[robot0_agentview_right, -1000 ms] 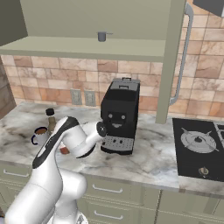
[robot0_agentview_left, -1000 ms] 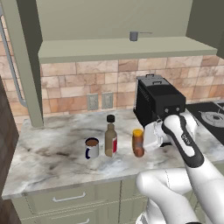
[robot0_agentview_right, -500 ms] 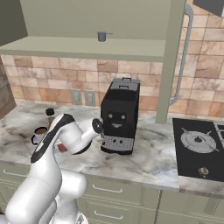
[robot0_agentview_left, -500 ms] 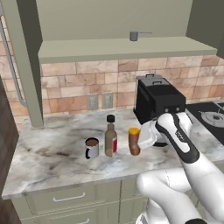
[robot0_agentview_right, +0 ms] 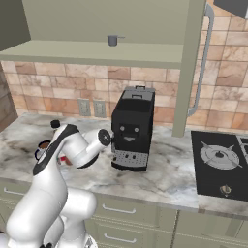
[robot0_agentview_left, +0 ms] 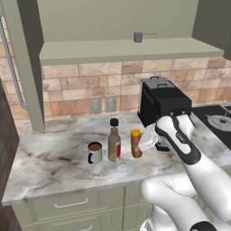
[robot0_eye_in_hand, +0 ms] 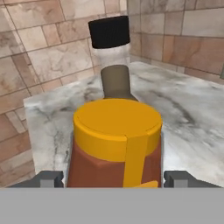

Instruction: Pick the syrup bottle and honey bottle from the cabinet and place them next to the mug.

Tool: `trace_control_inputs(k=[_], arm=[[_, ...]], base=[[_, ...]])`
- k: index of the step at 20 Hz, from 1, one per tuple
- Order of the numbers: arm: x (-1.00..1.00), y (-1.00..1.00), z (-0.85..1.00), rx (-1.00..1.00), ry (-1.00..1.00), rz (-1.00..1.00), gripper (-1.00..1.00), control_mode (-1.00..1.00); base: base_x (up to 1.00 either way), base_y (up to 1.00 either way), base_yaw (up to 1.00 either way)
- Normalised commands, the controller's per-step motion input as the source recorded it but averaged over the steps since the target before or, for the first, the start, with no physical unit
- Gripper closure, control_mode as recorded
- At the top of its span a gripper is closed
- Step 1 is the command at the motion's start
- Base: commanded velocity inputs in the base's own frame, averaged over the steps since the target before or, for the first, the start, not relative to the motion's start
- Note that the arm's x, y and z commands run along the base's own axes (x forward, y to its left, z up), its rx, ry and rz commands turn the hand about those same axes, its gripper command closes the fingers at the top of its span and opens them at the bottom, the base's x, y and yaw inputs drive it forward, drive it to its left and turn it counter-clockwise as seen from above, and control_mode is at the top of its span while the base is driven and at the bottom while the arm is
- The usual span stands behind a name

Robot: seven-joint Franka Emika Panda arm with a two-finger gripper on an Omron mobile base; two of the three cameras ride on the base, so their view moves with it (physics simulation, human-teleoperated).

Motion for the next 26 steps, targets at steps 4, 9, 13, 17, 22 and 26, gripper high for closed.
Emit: trace_control_inputs(k=[4,9,13,17,22,26], arm=[[0.07,0.0,-0.35,0.0,-0.01,-0.06,1.0,-1.0],[0.04,0.0,-0.45,0.0,-0.02,-0.06,1.0,-1.0],[0.0,0.02,-0.37,0.0,-0.03,-0.05,1.0,-1.0],[0.0,0.03,-0.34,0.0,-0.05,-0.05,1.0,-1.0],[0.0,0.11,-0.37,0.0,-0.07,-0.05,1.0,-1.0],[0.0,0.16,-0.39,0.0,-0.06,-0.05,1.0,-1.0]], base=[[0.0,0.0,0.0],[0.0,0.0,0.0],[0.0,0.0,0.0],[0.0,0.0,0.0],[0.0,0.0,0.0],[0.0,0.0,0.0]])
